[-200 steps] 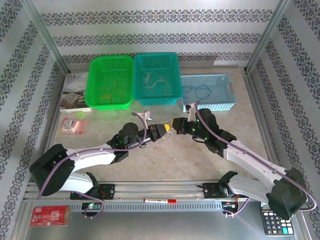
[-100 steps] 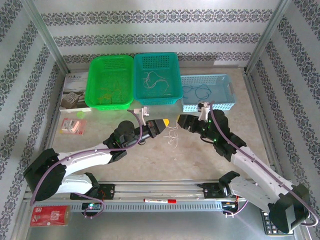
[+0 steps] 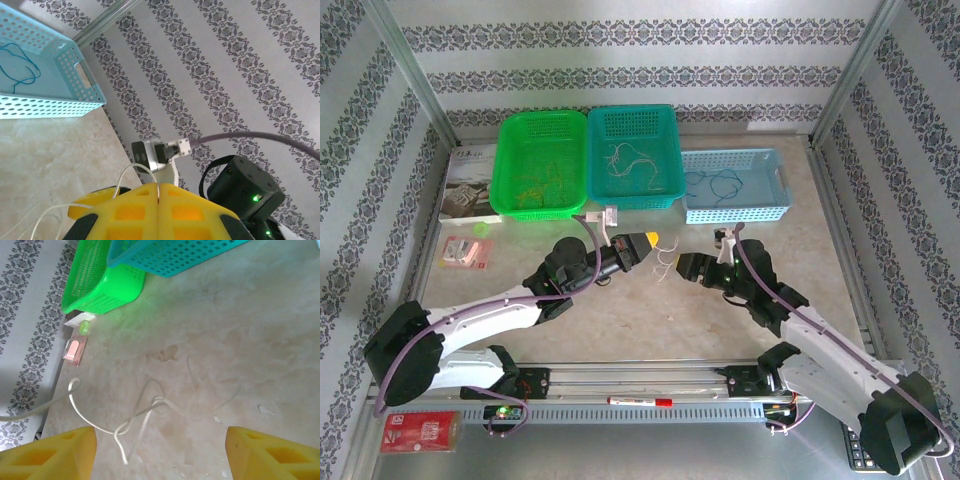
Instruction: Untangle the cables
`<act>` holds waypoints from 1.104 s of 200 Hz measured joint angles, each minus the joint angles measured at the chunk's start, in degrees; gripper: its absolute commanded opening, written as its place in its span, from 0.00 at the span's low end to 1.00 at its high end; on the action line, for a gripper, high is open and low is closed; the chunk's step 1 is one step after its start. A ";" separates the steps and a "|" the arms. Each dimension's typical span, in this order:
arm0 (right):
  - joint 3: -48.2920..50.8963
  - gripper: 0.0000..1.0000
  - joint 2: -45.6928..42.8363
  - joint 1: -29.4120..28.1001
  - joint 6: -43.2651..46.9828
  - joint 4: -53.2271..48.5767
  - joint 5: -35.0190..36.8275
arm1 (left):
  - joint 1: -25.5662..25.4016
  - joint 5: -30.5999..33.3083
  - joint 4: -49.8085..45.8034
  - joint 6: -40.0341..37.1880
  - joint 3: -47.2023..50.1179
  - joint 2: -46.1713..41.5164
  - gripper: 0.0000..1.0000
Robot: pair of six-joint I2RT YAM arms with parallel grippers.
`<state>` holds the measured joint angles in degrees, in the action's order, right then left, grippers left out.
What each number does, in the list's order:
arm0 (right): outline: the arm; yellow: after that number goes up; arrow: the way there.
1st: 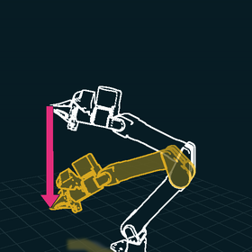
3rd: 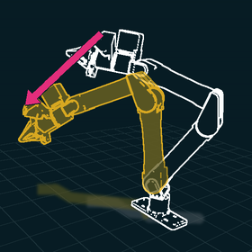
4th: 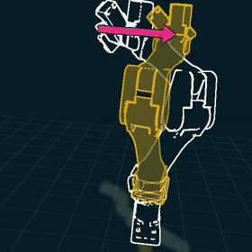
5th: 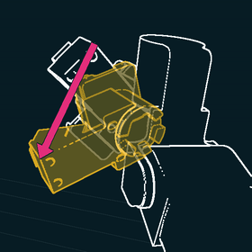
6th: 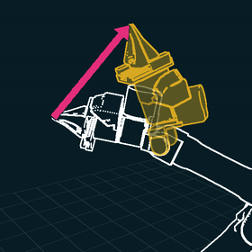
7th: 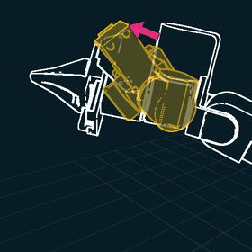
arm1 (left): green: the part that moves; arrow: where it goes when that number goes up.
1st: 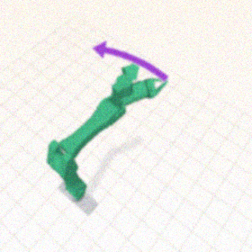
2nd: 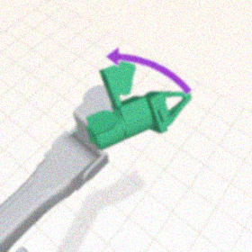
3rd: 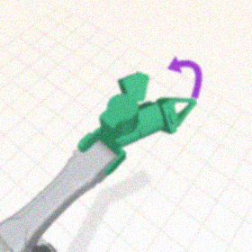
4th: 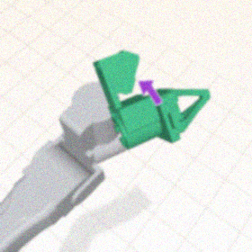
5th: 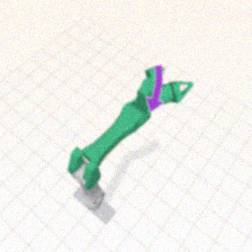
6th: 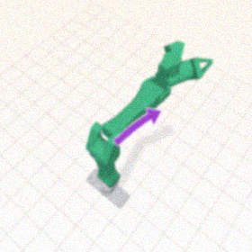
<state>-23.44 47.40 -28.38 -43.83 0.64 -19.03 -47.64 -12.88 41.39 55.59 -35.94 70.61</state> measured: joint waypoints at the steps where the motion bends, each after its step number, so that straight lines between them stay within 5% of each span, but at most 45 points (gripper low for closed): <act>1: 0.11 0.71 -0.15 0.00 -0.02 0.02 -0.02 | 0.00 0.02 -0.02 -0.02 -0.02 0.00 0.00; 90: 2.73 0.74 -5.62 -6.78 -2.36 1.77 1.51 | -0.02 0.59 -1.95 -1.29 -2.19 -0.37 0.00; 221: 2.56 0.71 4.61 -11.65 -2.80 7.43 7.96 | -0.02 0.94 -2.01 -1.40 -2.97 -0.39 0.00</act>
<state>-20.88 52.01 -40.03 -46.63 8.08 -11.07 -47.66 -11.94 39.38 54.19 -38.92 70.22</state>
